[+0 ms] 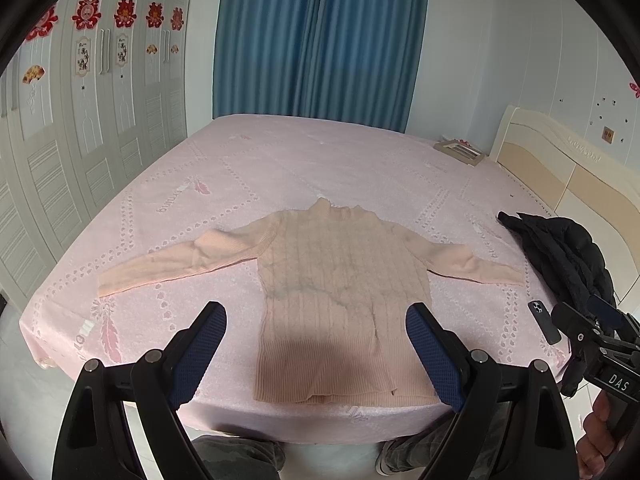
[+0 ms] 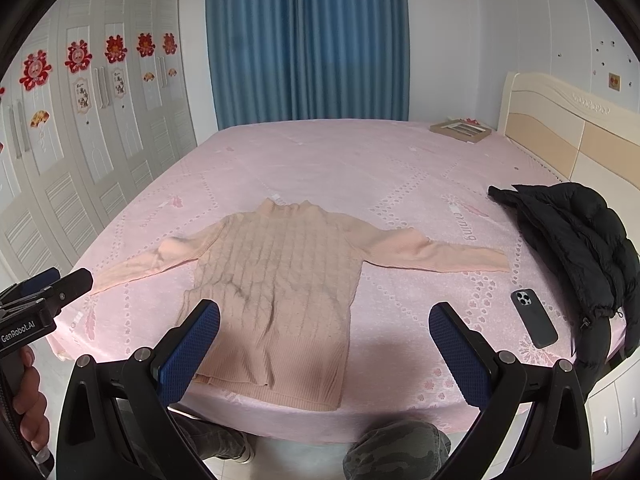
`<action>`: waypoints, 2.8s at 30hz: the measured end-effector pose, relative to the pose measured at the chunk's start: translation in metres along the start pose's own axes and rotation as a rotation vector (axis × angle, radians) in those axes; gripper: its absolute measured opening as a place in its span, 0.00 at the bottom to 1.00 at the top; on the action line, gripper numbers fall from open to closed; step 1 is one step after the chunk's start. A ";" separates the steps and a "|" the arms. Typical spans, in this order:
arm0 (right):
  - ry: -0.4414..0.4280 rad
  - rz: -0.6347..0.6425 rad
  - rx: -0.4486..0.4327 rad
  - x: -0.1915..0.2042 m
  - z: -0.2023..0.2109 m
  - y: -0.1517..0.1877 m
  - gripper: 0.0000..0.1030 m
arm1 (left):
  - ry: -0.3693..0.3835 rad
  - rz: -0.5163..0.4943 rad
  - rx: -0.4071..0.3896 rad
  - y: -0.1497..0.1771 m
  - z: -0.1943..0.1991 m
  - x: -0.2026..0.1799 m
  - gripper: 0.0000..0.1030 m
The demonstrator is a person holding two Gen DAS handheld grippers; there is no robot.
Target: Fold small clothes
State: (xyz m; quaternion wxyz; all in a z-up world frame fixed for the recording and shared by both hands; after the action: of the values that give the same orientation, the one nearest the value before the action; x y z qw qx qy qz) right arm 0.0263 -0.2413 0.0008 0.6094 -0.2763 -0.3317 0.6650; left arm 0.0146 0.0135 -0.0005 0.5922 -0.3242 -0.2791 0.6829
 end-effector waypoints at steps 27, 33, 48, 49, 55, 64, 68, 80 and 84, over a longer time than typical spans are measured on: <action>0.002 0.004 0.001 0.004 -0.004 -0.003 0.99 | -0.042 0.011 -0.007 -0.004 -0.010 0.013 0.91; 0.009 0.020 0.008 0.010 -0.018 -0.002 0.99 | -0.045 0.009 0.015 -0.002 -0.028 0.021 0.95; 0.004 0.047 0.042 0.027 -0.106 0.015 0.98 | -0.130 0.157 0.082 0.040 -0.132 0.110 0.94; 0.007 0.044 0.048 0.027 -0.115 0.017 0.98 | -0.132 0.181 0.092 0.044 -0.140 0.119 0.94; -0.044 -0.015 0.157 0.028 -0.173 0.025 0.85 | -0.117 0.345 0.199 0.062 -0.187 0.186 0.93; -0.081 0.055 0.192 0.051 -0.244 0.024 0.82 | -0.159 0.517 0.170 0.071 -0.237 0.299 0.93; -0.072 0.078 0.193 0.061 -0.271 0.019 0.82 | -0.152 0.682 0.111 0.075 -0.258 0.350 0.84; -0.086 0.021 0.165 0.051 -0.327 -0.003 0.82 | -0.374 0.749 0.059 0.048 -0.293 0.393 0.16; -0.070 -0.086 0.167 0.010 -0.331 0.010 0.82 | -0.421 0.638 0.074 0.015 -0.299 0.376 0.10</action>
State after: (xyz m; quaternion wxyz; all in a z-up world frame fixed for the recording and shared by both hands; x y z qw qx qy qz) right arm 0.2747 -0.1974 -0.2139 0.6463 -0.1869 -0.3078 0.6727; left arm 0.2028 0.3828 -0.2435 0.2911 -0.2259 -0.2548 0.8940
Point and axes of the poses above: each gripper's, at about its wrist camera, not at the fingertips, and z roughly against the way its jaws point, x to its left, y to its underside, the point moved 4 cm from there along -z, roughly the way its jaws point
